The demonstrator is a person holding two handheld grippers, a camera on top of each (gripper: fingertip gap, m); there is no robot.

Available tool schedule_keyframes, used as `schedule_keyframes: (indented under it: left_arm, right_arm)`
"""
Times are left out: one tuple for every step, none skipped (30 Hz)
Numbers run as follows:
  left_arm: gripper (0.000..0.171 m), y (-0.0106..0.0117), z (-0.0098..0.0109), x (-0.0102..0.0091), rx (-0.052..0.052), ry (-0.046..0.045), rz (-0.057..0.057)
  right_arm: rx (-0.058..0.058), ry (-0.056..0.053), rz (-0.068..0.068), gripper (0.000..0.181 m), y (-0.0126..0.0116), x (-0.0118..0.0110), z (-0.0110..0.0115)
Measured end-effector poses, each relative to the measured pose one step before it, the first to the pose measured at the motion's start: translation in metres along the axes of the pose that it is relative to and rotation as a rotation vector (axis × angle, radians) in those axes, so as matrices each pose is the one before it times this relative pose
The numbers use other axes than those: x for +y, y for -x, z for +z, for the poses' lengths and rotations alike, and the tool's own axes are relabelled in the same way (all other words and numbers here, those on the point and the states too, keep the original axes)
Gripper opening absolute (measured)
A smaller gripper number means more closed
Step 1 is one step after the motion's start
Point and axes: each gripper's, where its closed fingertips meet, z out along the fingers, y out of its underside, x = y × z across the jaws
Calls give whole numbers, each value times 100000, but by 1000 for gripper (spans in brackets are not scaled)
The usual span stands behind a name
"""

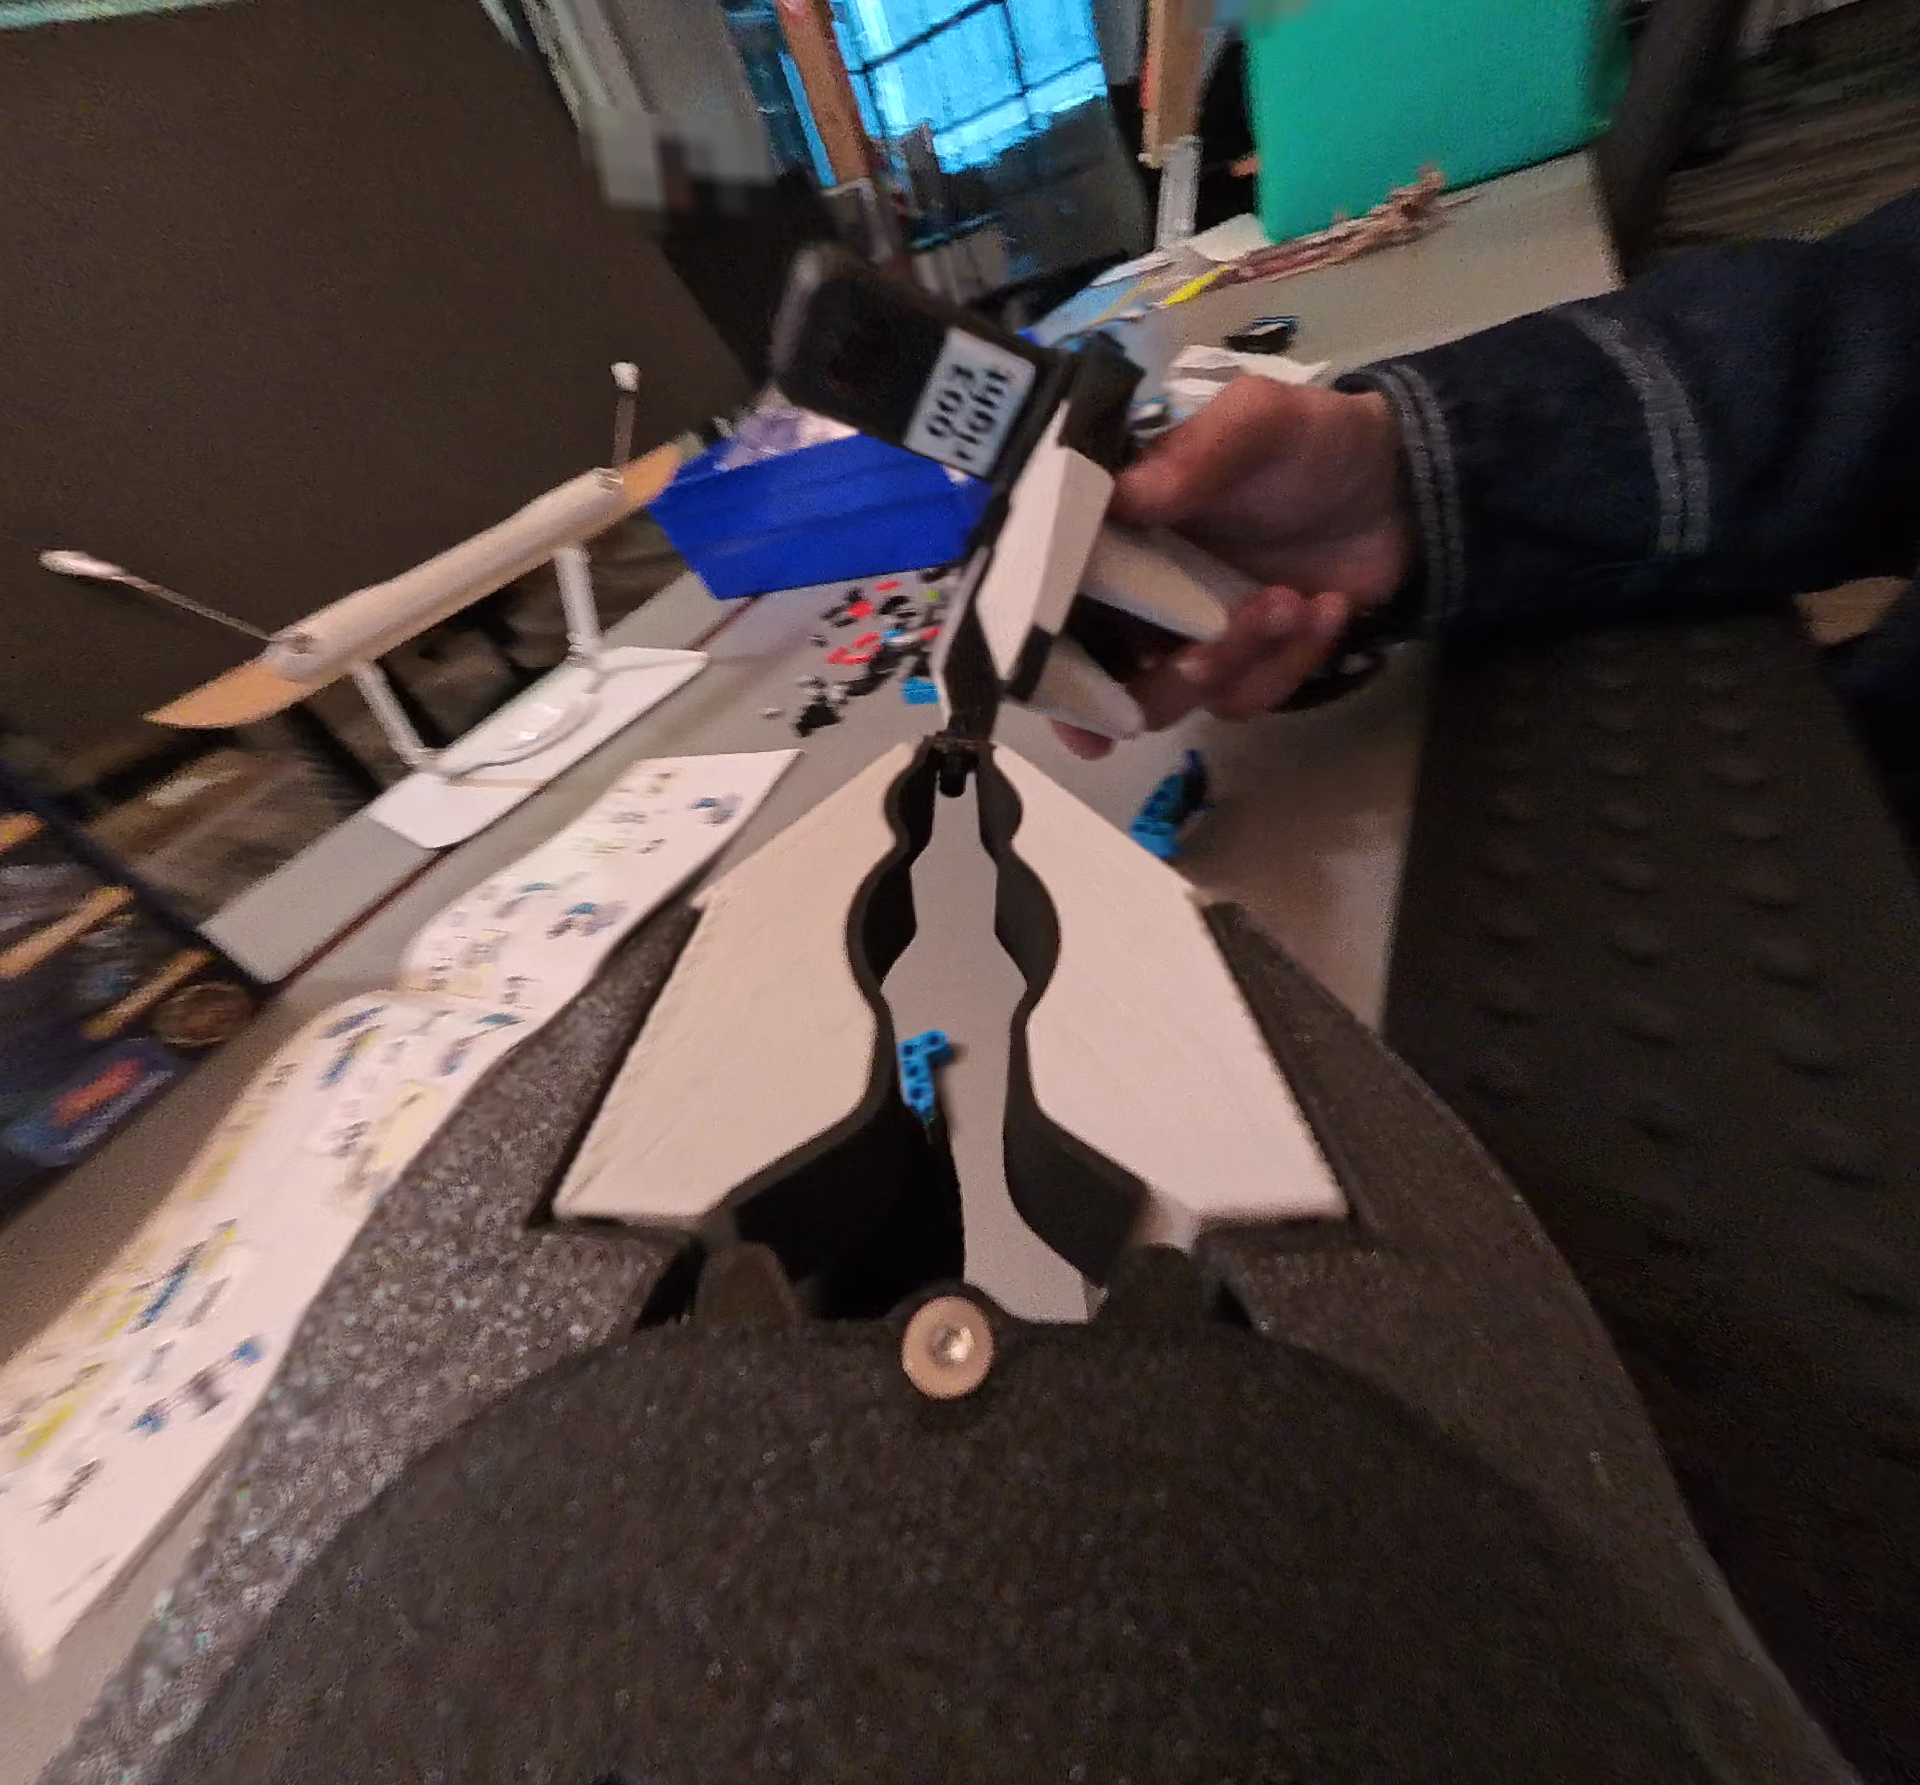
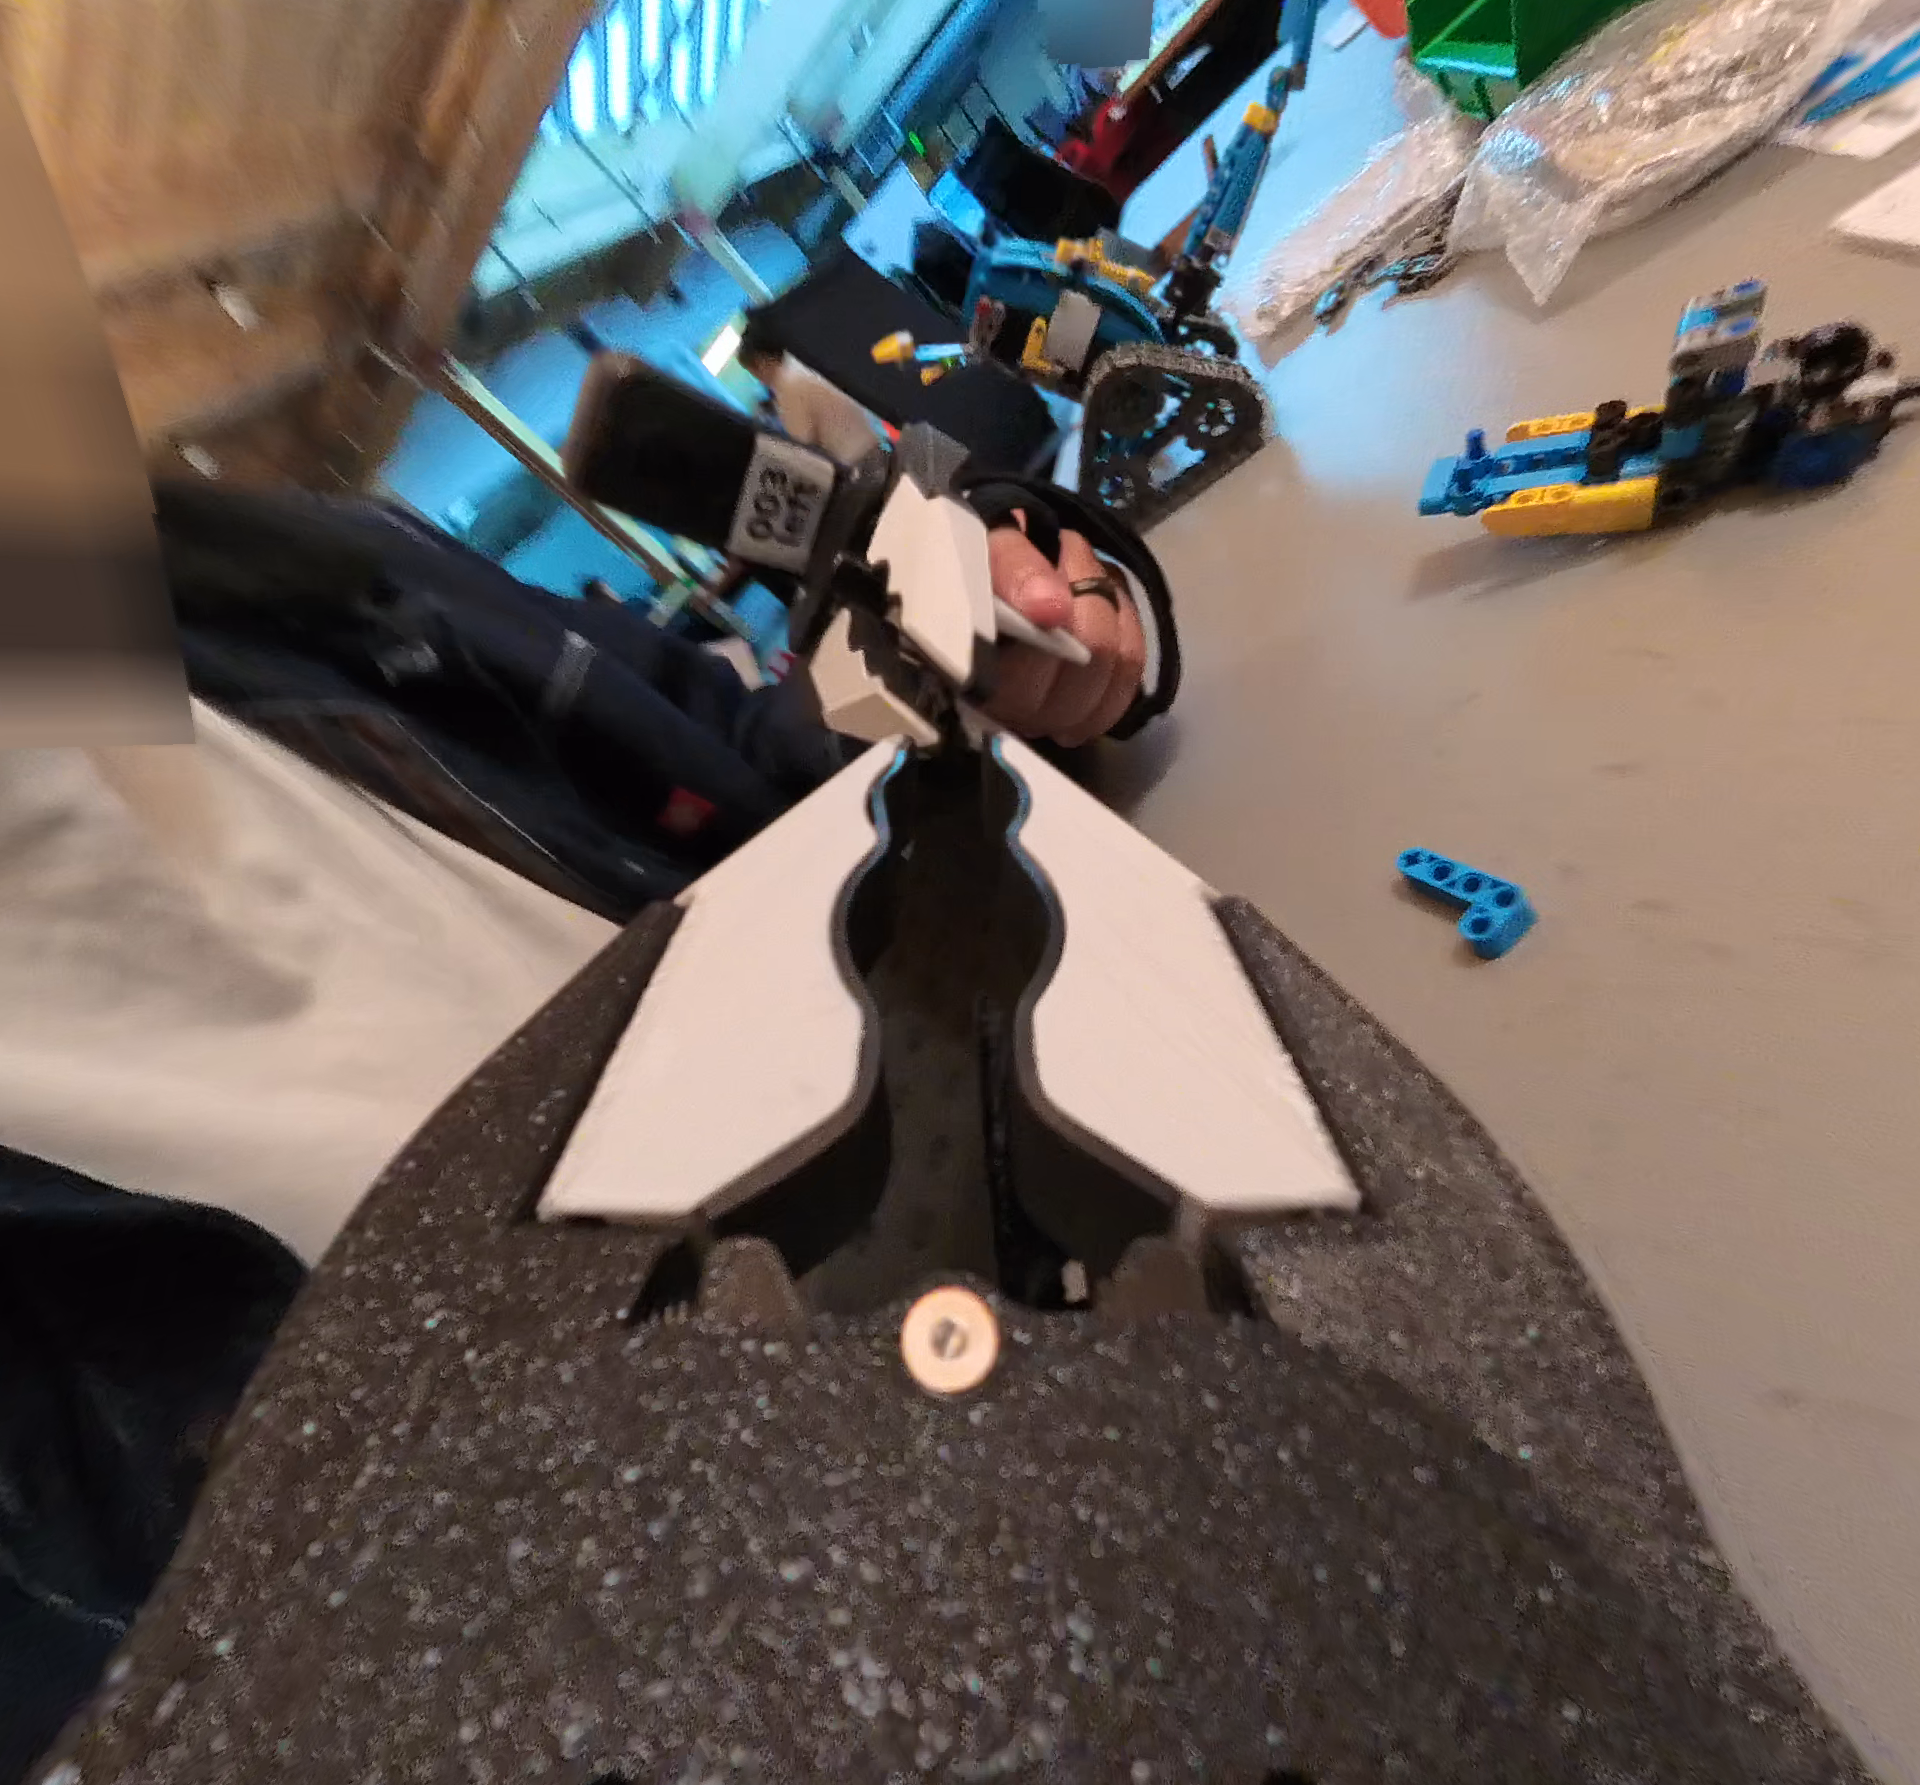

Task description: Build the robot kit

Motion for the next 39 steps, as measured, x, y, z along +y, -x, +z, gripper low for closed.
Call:
schedule_keyframes:
  left_arm:
    - [7, 679, -122, 16, -3793, 87, 1583]
    - [7, 313, -59, 5, -1760, -204, 998]
    - [7, -10, -1, -12, -87, -249, 492]
    - [7, -150, 60, 56, 363, 315, 832]
    - [7, -125, 71, 106, -107, 816, 1617]
    - [7, -38, 38, 29, -626, 437, 1838]
    - [7, -71, 24, -22, -81, -96, 921]
    - [7, -111, 39, 36, 692, 34, -242]
    - [8, -15, 40, 85, 291, 414, -351]
    - [7, 63, -13, 0, -330, 48, 138]
    - [7, -8, -36, -130, -9, -763, 133]
    - [7, -124, -15, -81, 788, -641, -378]
    - [8, -87, 39, 63, 514, 355, -51]
    - [7, -2, 20, 20, -279, 322, 893]
    - [7, -132, 18, -27, 361, -175, 701]
    - [8, -145, 36, 33, 681, 141, 171]
    - [8, -78, 34, 38, 345, 218, 270]
    - [7, -49, 0, -29, 126, -133, 264]
    - [7, -41, -12, -54, 160, -314, 125]
    - [8, -16, -11, 0, 106, 93, 44]
    - [8, 6, 21, 45, -86, 291, 39]
    - [8, -44, 23, 44, 141, 288, 121]
    - [7, -103, 0, 3, 459, 399, -11]
    - [8, -115, 45, 102, 458, 1068, 93]
    - [8, -78, 22, 45, 279, 491, 3]
    - [8, -118, -25, -114, 622, -682, -341]
    - [8, -31, -56, -149, 190, -947, -574]
    - [8, -14, -43, -105, 355, -503, -655]
    - [8, -81, -32, -61, 819, -326, -1074]
    - [8, -112, -17, -61, 1014, -330, -851]
    - [8, -78, -38, -90, 627, -331, -425]
    - [8, -51, -22, -46, 358, -253, -275]
    - [8, -61, -9, -30, 442, -315, -398]
    - [8, -62, -22, -19, 680, -36, -529]
    - [7, -78, -28, 62, 1207, 460, -1075]
    - [7, -26, -4, 121, 1281, 903, -2096]
    - [7, 55, 22, 108, 743, 1070, -2261]
    - [7, 191, 19, 173, -280, 1043, -1919]
    - [7, 212, 25, 370, -101, 2044, -2333]
  right_arm:
    - [-1898, -1862, 7065, 15, -302, -173, 57]
    - [-1822, -2221, 5135, 20, -263, -250, 25]
    - [-2992, -3234, 3811, 19, 101, -376, -22]
    - [-3523, -2651, 2941, 16, 304, -321, -5]
    - [-3024, -1643, 1496, 16, 348, -191, 14]
    - [-778, -609, 425, 15, 85, -53, -9]
    - [1067, 902, -373, 13, -184, 168, 6]
    - [1167, 1123, -539, 14, -172, 205, 18]
    - [-481, -22, 18, 14, 108, 11, 50]
    - [-873, 233, 456, 15, 161, 47, 77]
    - [936, 1211, 231, 17, -162, 203, 109]
    - [1364, 630, -283, 19, -239, 124, 63]
    - [-787, -80, 319, 18, 108, 33, 54]
    - [-1610, 98, 804, 18, 191, 44, 87]
    - [-904, -342, 804, 17, 57, -9, 61]
    - [-397, -105, 710, 15, -13, 19, 45]
    - [-504, 817, 552, 10, 10, 157, 46]
    - [391, 282, 123, 8, -73, 69, 38]
    - [639, 1, -170, 5, -103, 42, 33]
    - [233, 584, 17, 4, -48, 97, 49]
    - [593, 45, -296, 4, -50, -26, -15]
    - [842, 320, -1222, 3, -52, 32, -34]
    - [188, 876, -358, 3, -11, 100, -25]
    - [261, 495, 284, 3, -92, 48, -42]
    - [456, 210, 673, 3, -109, 44, -73]
    - [-296, 804, 530, 3, 13, 121, -69]
    - [-108, 21, 214, 3, 8, 11, -77]
    - [-318, -150, 246, 4, 49, -13, -42]
    - [-453, 301, 664, 3, 33, 54, -15]
    - [-936, 520, 914, 3, 80, 87, 3]
    - [-793, 660, 594, 4, 95, 110, 25]
    - [-219, 228, 117, 4, 22, 32, 22]
    - [-495, 117, 354, 3, 54, 34, 16]
    - [-756, 156, 842, 3, 52, 36, 7]
    - [-396, 370, 926, 4, -23, 83, 38]
    - [538, 260, 455, 4, -113, 83, 3]
    - [1382, 447, -528, 4, -122, 4, -48]
    - [2930, -43, -2644, 5, -113, -224, -274]
    - [4858, -2845, -5283, 9, -79, -807, -721]
